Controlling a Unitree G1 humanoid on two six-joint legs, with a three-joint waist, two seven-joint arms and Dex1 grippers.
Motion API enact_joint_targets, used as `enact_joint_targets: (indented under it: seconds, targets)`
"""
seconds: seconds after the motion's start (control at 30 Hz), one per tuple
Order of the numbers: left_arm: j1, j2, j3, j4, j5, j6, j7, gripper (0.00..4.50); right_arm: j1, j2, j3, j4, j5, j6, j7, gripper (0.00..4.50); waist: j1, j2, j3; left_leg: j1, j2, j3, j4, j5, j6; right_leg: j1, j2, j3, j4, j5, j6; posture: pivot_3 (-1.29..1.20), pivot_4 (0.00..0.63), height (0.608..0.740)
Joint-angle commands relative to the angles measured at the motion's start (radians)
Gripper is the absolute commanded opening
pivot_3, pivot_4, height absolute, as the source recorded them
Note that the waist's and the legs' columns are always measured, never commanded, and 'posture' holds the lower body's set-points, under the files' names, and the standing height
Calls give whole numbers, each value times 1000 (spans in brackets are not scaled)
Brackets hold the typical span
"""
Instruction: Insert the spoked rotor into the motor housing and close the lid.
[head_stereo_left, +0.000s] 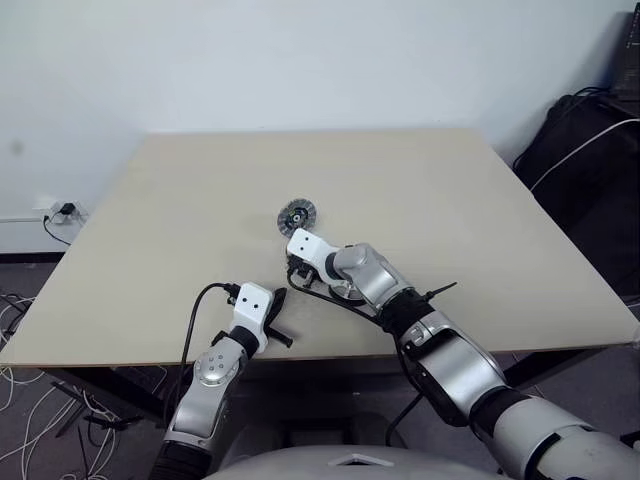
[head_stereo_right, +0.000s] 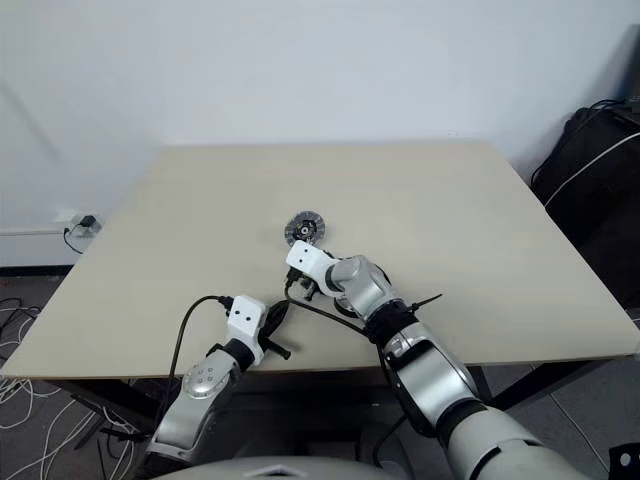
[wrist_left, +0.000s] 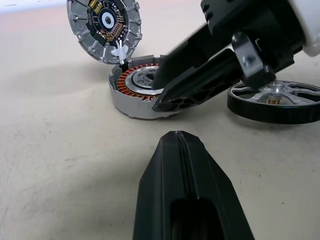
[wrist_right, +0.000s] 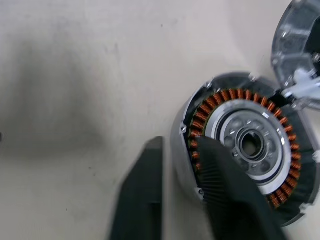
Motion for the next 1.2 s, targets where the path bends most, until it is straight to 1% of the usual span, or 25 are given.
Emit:
enact_joint_targets:
  seconds: [0.03, 0.37, 0.5, 0.8, 1.03, 1.2]
  targets:
    - [-13, -8, 1, -8, -6, -22, 5, 0, -38, 7, -6, -4, -1, -9, 2, 28, 0, 0, 0, 0, 0, 0, 0, 0, 0, 0, 0, 0, 0, 0, 0, 0, 0, 740]
    - [-16, -16, 2, 2, -7, -31, 7, 0, -53, 2, -9, 27, 1, -17, 6, 28, -1, 0, 0, 0, 0, 0, 0, 0, -1, 0, 0, 0, 0, 0, 0, 0, 0, 740]
    - [-16, -17, 2, 5, -7, -33, 5, 0, -42, -9, -6, -6, 13, -16, 46, 28, 0, 0, 0, 0, 0, 0, 0, 0, -1, 0, 0, 0, 0, 0, 0, 0, 0, 740]
    - [-17, -16, 5, 9, -8, -35, 2, 0, 45, -56, 27, -226, 28, 57, 192, 28, -1, 0, 0, 0, 0, 0, 0, 0, 1, -1, 0, 0, 0, 0, 0, 0, 0, 740]
    - [-20, -13, 8, 14, -9, -36, 0, 0, 129, -79, 63, -398, 38, 132, 242, 28, 4, 0, 0, 0, 0, -1, 0, 0, 0, 0, 0, -1, 0, 0, 0, 0, 0, 740]
    - [-20, -11, 8, 15, -11, -35, -2, 0, 197, -106, 102, -533, 52, 193, 272, 28, 16, 0, 0, 0, 0, -1, 1, 0, 0, 1, -1, -1, 0, 0, 0, 0, 0, 740]
